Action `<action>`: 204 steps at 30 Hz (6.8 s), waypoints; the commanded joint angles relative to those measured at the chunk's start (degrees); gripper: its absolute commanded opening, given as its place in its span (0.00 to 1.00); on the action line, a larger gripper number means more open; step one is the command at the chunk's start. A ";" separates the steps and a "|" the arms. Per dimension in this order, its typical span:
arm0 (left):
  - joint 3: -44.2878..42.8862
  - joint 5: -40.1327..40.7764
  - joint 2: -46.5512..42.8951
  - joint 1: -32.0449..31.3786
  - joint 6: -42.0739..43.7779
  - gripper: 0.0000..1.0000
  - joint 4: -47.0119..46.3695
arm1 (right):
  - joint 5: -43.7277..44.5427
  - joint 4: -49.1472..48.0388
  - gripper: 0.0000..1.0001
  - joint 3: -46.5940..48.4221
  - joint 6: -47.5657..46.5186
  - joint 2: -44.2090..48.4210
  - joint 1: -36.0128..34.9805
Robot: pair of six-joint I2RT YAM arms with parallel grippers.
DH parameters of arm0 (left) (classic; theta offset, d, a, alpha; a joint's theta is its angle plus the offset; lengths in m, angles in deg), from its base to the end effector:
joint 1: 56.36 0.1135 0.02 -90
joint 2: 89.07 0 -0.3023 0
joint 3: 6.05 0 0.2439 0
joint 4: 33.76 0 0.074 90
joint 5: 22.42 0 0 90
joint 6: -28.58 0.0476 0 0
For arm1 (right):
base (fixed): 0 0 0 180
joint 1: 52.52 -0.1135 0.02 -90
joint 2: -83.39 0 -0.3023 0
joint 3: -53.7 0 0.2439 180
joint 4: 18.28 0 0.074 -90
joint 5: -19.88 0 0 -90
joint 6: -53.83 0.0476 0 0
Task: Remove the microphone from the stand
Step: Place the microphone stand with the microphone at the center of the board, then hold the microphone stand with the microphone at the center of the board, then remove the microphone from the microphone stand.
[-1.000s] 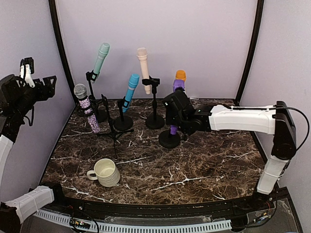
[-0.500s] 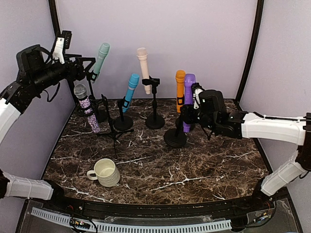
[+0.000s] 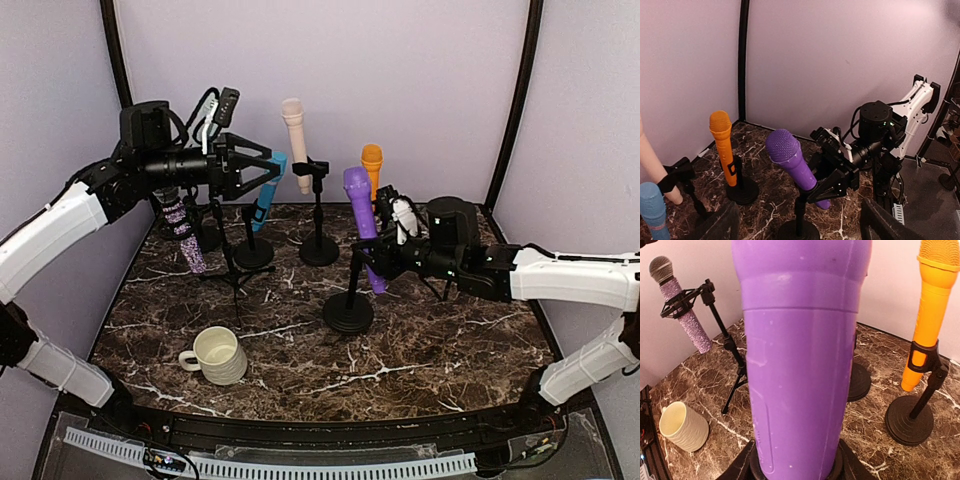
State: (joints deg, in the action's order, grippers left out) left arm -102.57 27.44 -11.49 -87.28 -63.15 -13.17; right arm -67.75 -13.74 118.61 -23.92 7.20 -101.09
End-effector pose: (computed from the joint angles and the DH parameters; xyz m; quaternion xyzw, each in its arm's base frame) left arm 0.2382 -0.1784 0.4847 0.4012 0.5917 -0.4202 0.5590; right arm 0.2026 0.2266 0.3262 -0.2367 0.7617 0.2910 0.5283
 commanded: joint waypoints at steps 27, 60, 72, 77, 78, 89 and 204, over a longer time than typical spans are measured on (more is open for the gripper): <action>17.46 -13.84 -2.74 -6.99 3.58 0.85 -13.81 | -0.72 1.17 0.62 2.63 -8.74 -1.45 -8.38; 28.29 4.80 -12.69 -6.97 -1.45 0.92 -20.23 | 21.42 14.57 0.96 9.22 18.96 6.43 -16.68; 28.38 11.18 -13.88 -7.01 -1.61 0.93 -18.14 | 32.78 26.10 0.97 22.71 23.23 -5.36 -22.98; 27.93 11.67 -13.50 -7.01 -2.63 0.93 -17.51 | 35.44 29.04 0.96 26.69 22.17 -9.87 -23.62; 27.86 11.62 -13.37 -7.00 -2.82 0.93 -17.34 | 35.70 29.69 0.95 27.69 22.13 -10.97 -23.64; 26.81 11.73 -11.37 -6.98 -4.26 0.93 -15.97 | 44.47 36.35 0.89 34.99 22.44 -16.61 -23.80; 39.82 33.71 25.34 -25.43 -0.70 0.00 -67.69 | 15.68 -13.78 0.28 -0.14 13.41 0.40 -5.26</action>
State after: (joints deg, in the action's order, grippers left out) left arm -64.45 59.70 13.95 -112.41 -63.37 -78.41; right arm -60.32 -25.87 119.38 -16.33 6.22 -106.34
